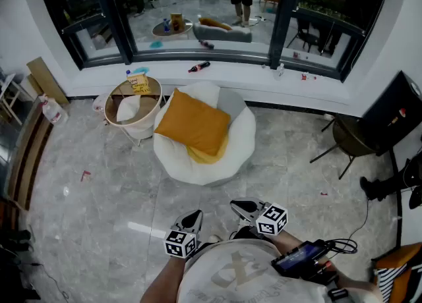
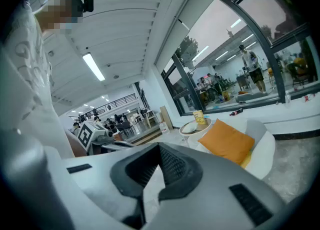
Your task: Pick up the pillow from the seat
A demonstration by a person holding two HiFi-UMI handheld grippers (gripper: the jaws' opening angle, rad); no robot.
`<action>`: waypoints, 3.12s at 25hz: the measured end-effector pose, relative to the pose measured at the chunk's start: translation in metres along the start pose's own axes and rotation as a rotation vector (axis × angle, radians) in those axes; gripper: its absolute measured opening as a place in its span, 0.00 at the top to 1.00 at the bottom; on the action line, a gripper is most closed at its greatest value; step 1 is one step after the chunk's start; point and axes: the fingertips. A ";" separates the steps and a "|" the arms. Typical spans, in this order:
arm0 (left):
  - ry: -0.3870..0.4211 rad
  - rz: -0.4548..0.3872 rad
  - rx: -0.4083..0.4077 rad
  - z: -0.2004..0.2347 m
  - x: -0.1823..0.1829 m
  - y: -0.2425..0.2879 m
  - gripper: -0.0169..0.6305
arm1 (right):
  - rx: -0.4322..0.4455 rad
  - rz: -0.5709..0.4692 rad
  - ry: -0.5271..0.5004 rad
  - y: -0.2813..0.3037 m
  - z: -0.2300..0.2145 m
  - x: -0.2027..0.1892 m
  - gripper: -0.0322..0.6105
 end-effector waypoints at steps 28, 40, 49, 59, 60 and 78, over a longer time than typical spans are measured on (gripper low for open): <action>-0.015 -0.053 -0.003 0.021 -0.015 -0.045 0.96 | -0.052 0.016 -0.001 0.019 0.031 -0.005 0.93; -0.041 -0.043 -0.009 0.031 -0.018 -0.046 0.96 | -0.075 0.100 -0.025 0.039 0.029 -0.012 0.93; -0.021 -0.019 -0.034 0.033 -0.003 -0.012 0.96 | -0.101 0.118 -0.014 0.033 -0.013 -0.005 0.93; -0.041 0.013 0.026 0.073 0.029 0.032 0.96 | -0.026 0.132 0.018 0.081 -0.067 0.018 0.93; -0.036 0.013 0.032 0.077 0.037 0.039 0.96 | -0.022 0.131 0.019 0.084 -0.076 0.024 0.93; -0.027 0.053 0.136 0.108 0.122 0.132 0.96 | 0.061 0.129 0.036 0.109 -0.194 0.072 0.93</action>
Point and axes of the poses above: the fingertips, and each gripper's own axes: y forward along the fingers, z to its left, x out of its top, and after that the axes turned 3 degrees about z, right-handed
